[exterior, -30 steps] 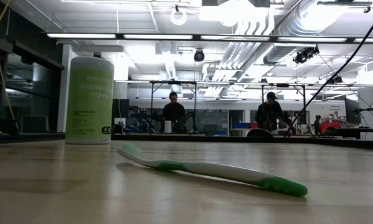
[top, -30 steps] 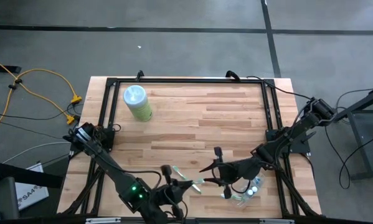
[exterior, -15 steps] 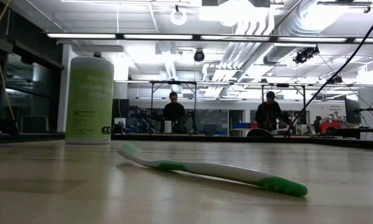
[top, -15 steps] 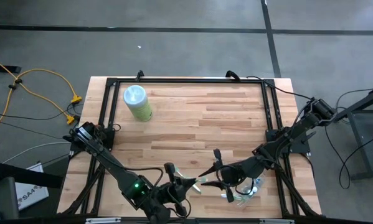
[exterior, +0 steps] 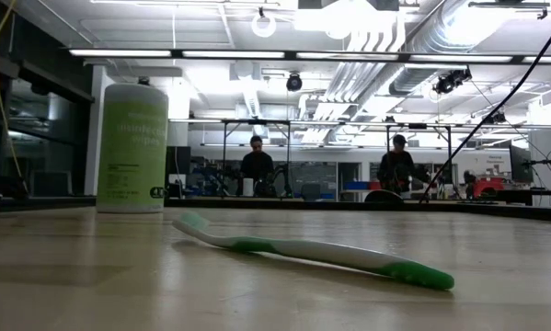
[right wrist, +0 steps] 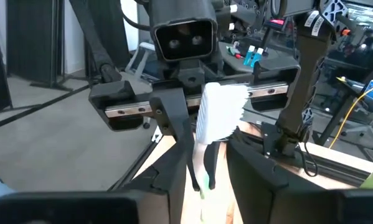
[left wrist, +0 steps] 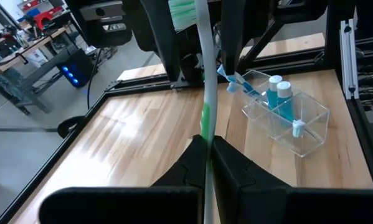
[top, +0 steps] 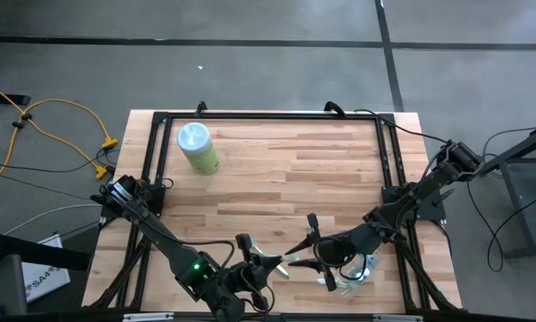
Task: Pick & Place toothbrushing station
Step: Put the left green toothbrush into the left section of the transparent organizer
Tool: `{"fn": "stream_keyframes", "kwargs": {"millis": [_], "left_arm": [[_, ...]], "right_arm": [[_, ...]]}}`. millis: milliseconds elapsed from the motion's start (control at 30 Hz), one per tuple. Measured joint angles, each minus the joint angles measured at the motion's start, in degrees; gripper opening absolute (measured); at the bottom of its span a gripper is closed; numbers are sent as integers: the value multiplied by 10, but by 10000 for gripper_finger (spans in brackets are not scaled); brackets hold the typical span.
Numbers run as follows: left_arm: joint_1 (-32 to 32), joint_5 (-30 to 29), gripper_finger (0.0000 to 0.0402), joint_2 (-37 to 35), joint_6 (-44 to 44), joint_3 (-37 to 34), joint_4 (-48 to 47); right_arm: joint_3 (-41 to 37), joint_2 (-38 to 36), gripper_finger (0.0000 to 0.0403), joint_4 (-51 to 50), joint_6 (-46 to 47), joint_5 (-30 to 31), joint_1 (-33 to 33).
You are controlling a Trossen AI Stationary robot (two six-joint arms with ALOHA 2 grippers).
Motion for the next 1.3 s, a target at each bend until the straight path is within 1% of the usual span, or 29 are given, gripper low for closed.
{"fn": "stream_keyframes", "kwargs": {"millis": [233,400,533,667,800,967,1033,1167,1300], "left_arm": [[0,0,3,0,0,0,0],[0,18,3,-1,1,0,0],[0,37,7,-1,0,0,0],[0,43,22,-1,0,0,0],[0,53,44,-1,8,0,-2],[0,55,82,-1,19,0,-14],[-1,60,98,-1,11,0,-23],[-2,75,126,-1,-1,0,-39],[-2,79,137,-1,-5,0,-39]], "right_arm": [[0,0,55,0,-9,-17,0],[0,0,14,-1,-15,-21,0],[0,0,12,-4,-15,-37,0],[0,0,8,-5,-13,-43,0],[0,0,7,-8,-8,-45,0],[0,-3,6,-25,9,-41,2],[0,-9,6,-39,19,-31,10],[0,-20,5,-57,23,11,35],[0,-31,5,-73,44,46,68]]}}
